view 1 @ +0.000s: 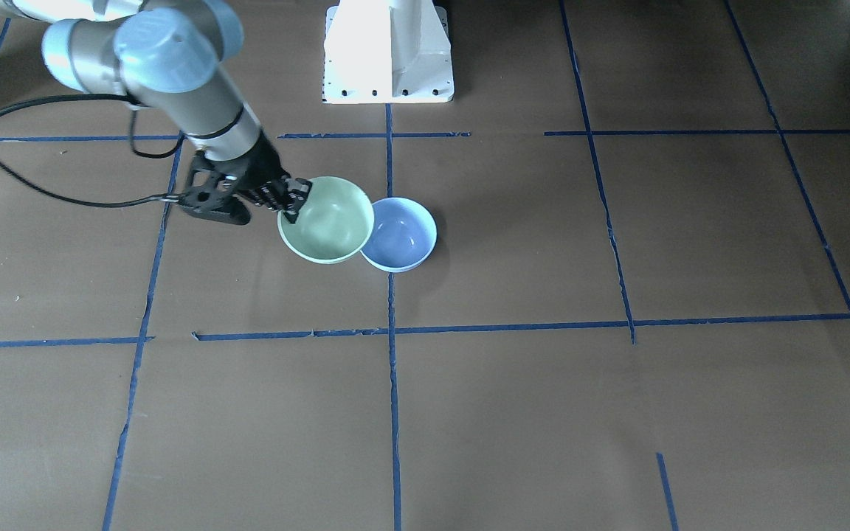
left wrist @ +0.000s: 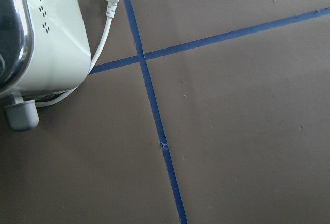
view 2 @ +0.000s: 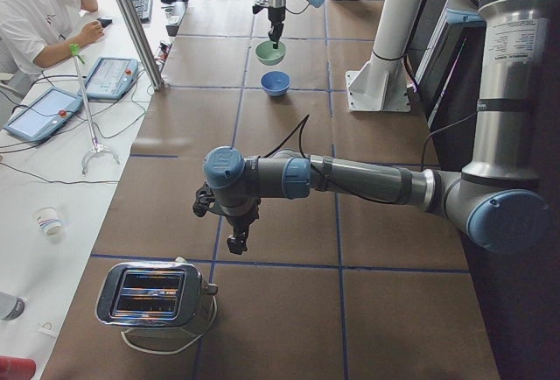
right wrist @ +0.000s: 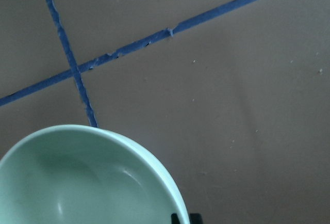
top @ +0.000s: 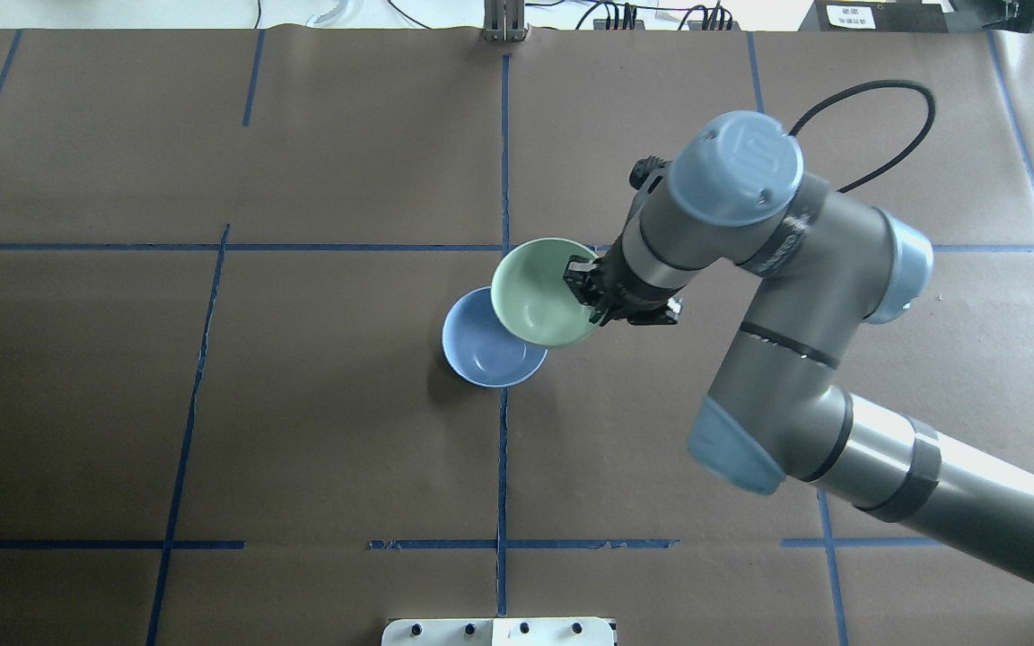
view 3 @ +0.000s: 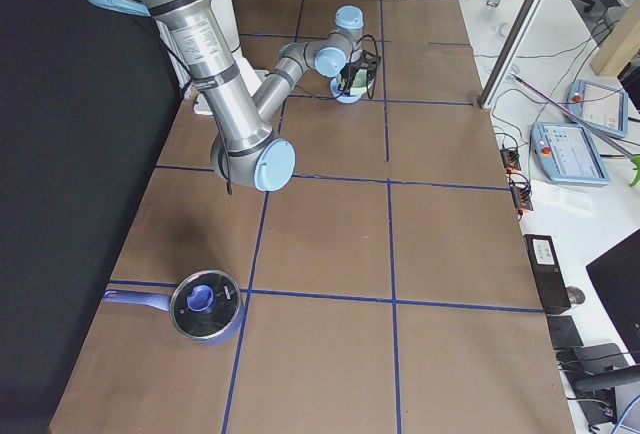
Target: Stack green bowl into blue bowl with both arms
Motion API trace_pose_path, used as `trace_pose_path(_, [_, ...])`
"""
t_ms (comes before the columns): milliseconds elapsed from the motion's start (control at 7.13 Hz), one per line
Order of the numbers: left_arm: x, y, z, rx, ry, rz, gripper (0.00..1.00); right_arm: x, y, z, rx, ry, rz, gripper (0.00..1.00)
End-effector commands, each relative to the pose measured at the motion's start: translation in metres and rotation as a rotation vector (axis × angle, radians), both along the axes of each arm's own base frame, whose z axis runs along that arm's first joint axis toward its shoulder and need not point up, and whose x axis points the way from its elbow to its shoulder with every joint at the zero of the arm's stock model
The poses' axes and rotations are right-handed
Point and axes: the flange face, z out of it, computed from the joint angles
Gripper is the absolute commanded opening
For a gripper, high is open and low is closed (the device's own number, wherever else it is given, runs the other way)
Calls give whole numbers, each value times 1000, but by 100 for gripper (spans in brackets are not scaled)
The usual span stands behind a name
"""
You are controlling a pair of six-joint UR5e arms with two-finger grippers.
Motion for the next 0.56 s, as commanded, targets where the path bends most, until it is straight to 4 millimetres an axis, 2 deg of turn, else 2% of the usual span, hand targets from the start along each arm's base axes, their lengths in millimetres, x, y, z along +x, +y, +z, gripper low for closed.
trace_pose_path(0, [0,0,0,-2,0,-1,100,-49,26,-10,7,36,17,4])
trace_pose_path(140, [0,0,0,-2,0,-1,100,-59,22,-20,-2,35,33,4])
trace_pose_path(421, [0,2,0,-2,1,-1,100,-67,19,-24,1,42,51,6])
